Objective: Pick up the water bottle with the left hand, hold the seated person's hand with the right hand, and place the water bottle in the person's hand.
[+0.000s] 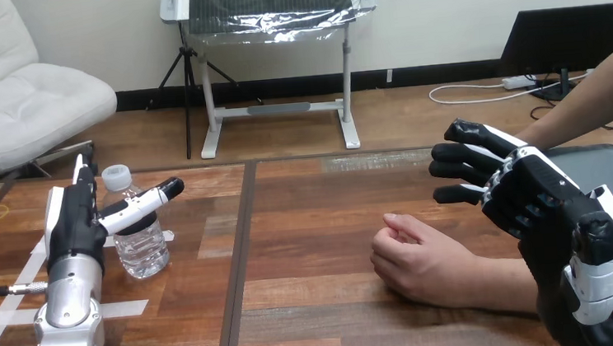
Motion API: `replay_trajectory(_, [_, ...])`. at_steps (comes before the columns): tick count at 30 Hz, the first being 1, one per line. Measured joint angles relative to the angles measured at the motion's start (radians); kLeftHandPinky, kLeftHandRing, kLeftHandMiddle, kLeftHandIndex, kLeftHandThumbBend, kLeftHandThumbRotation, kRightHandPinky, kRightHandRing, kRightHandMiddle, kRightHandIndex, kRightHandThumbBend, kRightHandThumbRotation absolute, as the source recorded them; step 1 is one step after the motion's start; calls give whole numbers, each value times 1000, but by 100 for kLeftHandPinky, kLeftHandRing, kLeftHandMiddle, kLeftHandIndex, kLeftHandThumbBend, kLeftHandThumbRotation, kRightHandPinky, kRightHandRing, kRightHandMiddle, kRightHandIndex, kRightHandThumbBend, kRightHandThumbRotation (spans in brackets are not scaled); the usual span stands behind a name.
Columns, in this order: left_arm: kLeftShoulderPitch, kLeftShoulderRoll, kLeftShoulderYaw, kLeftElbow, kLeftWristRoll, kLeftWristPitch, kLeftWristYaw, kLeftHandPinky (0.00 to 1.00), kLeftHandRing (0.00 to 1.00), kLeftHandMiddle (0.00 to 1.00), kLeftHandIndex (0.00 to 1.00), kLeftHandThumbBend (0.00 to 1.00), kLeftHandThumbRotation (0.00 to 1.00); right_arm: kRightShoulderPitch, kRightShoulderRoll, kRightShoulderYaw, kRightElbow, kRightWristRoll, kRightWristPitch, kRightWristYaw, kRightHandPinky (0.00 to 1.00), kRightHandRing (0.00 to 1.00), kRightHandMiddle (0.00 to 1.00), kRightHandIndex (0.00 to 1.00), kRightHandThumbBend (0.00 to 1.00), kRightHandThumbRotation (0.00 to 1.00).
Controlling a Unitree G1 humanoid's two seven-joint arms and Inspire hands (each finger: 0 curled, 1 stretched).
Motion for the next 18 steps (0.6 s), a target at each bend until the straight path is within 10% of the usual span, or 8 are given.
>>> replay_trajectory(18, [-20,-1,1,17,-31,26,-14,100,100,100,100,100,24,0,0,-2,0,4,0,0,70,78,79,81,100,100])
